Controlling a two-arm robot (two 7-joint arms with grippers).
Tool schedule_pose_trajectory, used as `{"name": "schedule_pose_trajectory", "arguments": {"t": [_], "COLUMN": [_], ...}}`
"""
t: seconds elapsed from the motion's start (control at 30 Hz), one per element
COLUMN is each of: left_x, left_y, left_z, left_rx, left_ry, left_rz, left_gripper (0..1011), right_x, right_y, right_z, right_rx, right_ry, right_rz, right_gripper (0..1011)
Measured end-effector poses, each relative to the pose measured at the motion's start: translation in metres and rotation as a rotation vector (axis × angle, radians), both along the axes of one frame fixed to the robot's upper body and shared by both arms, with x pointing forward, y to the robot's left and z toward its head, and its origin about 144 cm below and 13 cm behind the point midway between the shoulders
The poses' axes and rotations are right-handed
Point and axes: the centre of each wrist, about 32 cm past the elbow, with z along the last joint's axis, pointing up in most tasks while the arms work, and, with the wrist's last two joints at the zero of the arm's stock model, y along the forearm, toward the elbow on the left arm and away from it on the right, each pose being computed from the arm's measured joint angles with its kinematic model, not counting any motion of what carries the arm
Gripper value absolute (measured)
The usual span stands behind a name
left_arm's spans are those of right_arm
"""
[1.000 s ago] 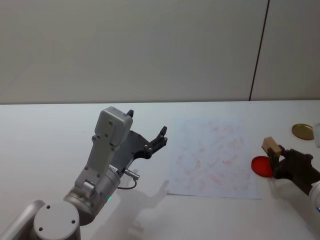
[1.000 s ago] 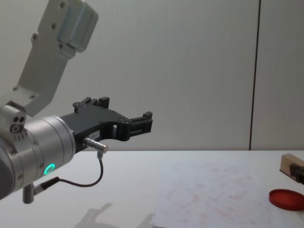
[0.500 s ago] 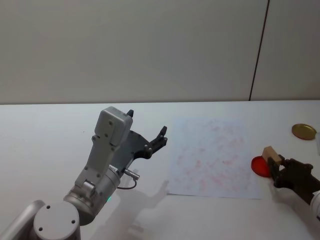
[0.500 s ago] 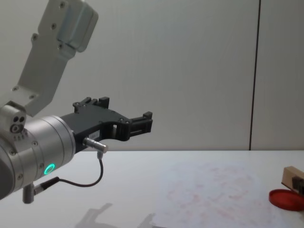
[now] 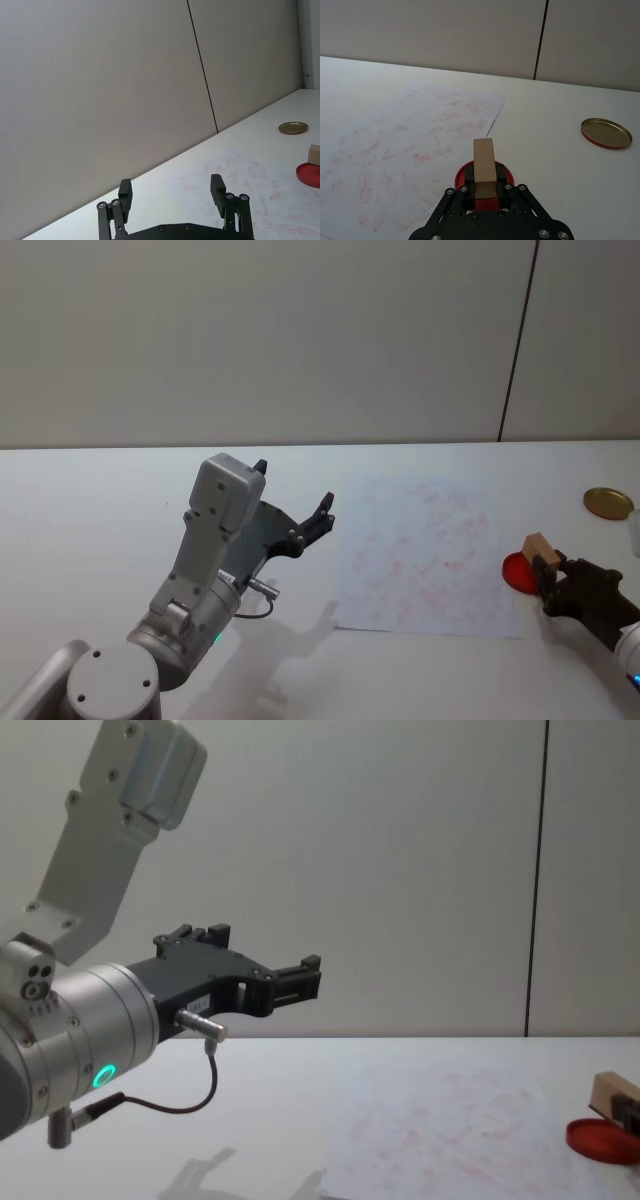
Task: Use the one hand to pick up the stamp and affix it onto the A4 paper.
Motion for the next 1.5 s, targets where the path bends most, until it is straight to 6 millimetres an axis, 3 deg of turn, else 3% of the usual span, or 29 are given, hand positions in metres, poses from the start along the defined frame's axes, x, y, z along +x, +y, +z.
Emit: {"name": "schedule_pose_trajectory", "arguments": {"t": [0.3,0.43,0.93,1.17,1.5], "left_x": [0.000,0.000,0.000,0.000,0.000], "left_y": [0.000,0.000,0.000,0.000,0.000], "left_z": [0.000,0.000,0.000,0.000,0.000], "left_rx": [0.000,0.000,0.000,0.000,0.000], "left_ry": [0.000,0.000,0.000,0.000,0.000], "left_rz": [0.000,0.000,0.000,0.000,0.000], "left_gripper": [993,993,993,993,993], "right_x": [0.002,0.003,0.000,-0.004,-0.011], "right_y": [0.002,0.003,0.007,0.009,0.013], "right_z": [-0.005,-0.007,-0.004,0.007,0.022], "right_rx": [-0.019,-0.024,-0.005,0.015,0.035], "right_ry": [0.007,0.015,-0.047,-0.114,-0.177], "right_rz": [-0.011,-0.014,-0.004,0.008,0.028], "right_gripper": [218,276,800,970,1001]}}
